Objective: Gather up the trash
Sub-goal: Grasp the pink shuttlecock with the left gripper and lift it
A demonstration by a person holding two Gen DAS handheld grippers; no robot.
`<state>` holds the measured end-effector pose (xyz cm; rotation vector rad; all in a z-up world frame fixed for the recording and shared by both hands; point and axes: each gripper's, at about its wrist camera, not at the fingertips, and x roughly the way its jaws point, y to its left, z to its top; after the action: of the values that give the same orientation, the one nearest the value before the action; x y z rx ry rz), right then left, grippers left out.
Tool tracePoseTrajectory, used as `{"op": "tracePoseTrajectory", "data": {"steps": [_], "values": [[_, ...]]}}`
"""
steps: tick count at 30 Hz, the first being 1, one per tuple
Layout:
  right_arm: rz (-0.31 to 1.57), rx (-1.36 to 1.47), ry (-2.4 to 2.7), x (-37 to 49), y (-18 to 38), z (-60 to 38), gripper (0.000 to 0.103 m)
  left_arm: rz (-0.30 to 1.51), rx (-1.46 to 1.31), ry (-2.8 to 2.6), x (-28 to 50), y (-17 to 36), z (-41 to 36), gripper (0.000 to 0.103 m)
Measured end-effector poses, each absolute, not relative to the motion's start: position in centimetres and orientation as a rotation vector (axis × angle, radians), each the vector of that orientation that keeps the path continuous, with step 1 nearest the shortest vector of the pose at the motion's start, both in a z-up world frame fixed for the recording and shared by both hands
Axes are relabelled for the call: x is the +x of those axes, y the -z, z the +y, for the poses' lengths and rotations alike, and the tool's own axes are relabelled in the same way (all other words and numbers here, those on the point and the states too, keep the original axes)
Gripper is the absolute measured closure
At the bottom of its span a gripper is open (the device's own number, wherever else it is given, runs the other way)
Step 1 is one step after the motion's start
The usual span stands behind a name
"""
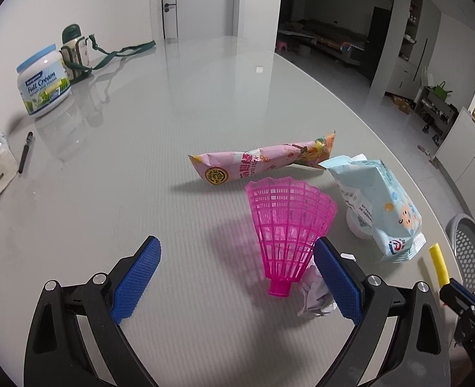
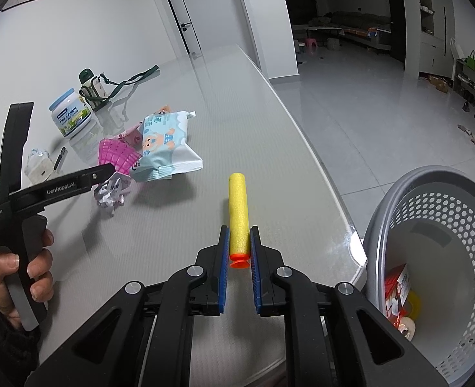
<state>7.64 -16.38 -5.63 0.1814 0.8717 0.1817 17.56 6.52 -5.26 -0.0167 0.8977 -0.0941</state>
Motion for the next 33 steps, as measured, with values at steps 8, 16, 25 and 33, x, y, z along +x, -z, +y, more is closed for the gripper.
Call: {"op": "tracePoseTrajectory", "data": {"steps": [8, 16, 25, 33], "values": [[0.879, 0.163, -0.194, 7.7, 5.7, -15.5, 0.091, 0.944, -0.022, 0.141, 18.0, 5.9, 6.2, 0.01], [0.884, 0.154, -0.204, 7.8, 5.8, -15.1, 0.091, 0.941, 0.016, 0.139, 18.0, 6.1, 5.1, 0.023], [0.882, 0.153, -0.201, 7.8, 5.6, -15.4, 0.091, 0.928, -0.026, 0.198, 17.7, 5.7, 5.9, 0.061], [0.875, 0.17, -0.183, 7.5, 5.3, -15.8, 0.091, 0.911, -0.077, 0.192, 15.9, 4.8, 7.3, 0.063]]}}
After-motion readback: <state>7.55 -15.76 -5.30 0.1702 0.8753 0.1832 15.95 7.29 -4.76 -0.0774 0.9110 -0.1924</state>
